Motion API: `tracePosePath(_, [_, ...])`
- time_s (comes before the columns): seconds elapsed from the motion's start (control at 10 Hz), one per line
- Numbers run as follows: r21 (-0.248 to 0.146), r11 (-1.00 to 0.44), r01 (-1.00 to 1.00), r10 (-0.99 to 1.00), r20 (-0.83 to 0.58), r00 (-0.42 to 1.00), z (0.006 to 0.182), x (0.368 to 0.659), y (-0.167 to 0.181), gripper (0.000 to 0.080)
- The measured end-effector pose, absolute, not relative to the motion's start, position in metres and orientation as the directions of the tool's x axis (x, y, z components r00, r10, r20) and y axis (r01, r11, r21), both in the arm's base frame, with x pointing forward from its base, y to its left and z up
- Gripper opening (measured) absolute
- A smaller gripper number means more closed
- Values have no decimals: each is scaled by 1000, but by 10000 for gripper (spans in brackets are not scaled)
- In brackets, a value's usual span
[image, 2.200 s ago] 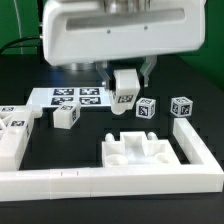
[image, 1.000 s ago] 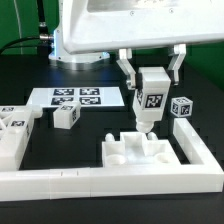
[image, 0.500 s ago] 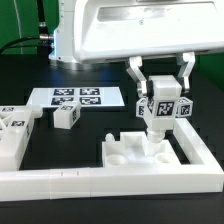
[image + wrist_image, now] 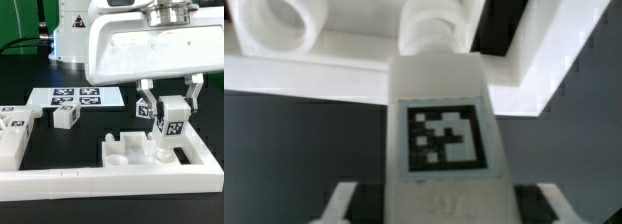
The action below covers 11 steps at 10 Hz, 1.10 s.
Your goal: Assemble chair
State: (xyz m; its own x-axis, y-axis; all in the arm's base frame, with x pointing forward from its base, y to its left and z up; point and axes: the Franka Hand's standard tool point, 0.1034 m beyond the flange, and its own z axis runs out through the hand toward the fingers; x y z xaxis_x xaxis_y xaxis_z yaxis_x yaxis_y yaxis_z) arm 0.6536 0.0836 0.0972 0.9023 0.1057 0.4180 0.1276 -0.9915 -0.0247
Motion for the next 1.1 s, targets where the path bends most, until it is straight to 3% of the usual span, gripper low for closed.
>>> tracePosePath(1.1, [-13,-991,136,114,468,877,84,649,87,291])
